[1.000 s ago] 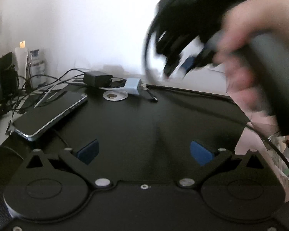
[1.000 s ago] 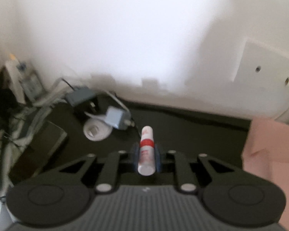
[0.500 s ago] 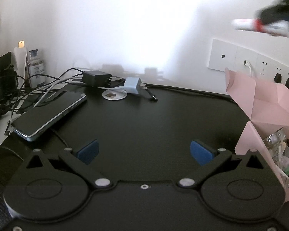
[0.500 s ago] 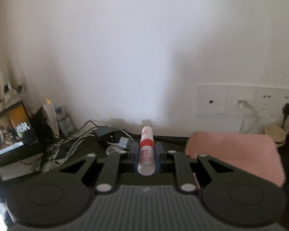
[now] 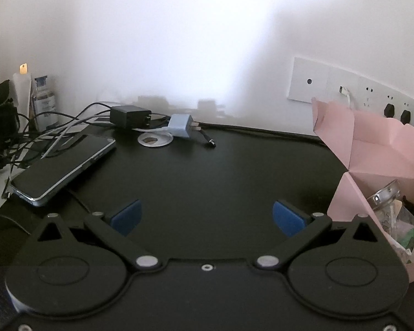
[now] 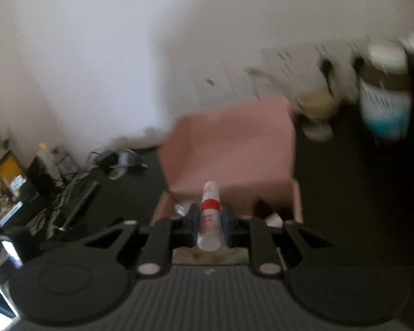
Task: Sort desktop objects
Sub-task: 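Carry the red-banded tube over the pink box with the right tool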
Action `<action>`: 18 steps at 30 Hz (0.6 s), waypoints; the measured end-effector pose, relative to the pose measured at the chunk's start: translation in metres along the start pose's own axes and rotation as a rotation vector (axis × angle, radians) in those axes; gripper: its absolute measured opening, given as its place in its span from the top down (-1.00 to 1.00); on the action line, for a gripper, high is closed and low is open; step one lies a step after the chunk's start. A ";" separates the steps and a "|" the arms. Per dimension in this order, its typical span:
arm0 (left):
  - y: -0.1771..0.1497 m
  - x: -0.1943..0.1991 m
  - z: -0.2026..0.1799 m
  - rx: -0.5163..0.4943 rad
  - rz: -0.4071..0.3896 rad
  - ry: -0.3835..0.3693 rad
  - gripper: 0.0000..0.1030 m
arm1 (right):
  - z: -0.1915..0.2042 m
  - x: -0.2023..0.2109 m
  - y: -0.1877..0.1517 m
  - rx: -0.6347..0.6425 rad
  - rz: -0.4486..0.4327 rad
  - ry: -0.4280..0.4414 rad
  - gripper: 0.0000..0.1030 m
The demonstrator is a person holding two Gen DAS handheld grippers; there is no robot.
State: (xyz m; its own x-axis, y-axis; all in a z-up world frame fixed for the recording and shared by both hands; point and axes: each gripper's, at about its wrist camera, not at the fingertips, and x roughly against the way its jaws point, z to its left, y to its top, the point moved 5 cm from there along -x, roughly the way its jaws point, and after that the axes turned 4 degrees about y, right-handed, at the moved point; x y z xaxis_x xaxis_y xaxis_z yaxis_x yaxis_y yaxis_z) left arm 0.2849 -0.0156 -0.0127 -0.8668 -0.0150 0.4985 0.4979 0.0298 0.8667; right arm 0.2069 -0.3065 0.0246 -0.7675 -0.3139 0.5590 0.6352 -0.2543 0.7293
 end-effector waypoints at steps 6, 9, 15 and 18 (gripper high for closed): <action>0.000 -0.001 0.002 0.011 0.008 -0.001 -1.00 | -0.011 -0.026 -0.011 -0.054 0.046 -0.001 0.67; 0.000 -0.002 0.002 0.010 0.013 -0.004 -1.00 | -0.010 -0.033 -0.014 -0.073 0.062 0.008 0.66; -0.001 0.000 0.001 0.001 0.007 -0.007 -1.00 | -0.008 -0.049 -0.020 -0.110 0.095 0.026 0.66; -0.001 0.000 0.001 -0.002 0.004 -0.008 -1.00 | -0.007 -0.055 -0.023 -0.131 0.111 0.033 0.66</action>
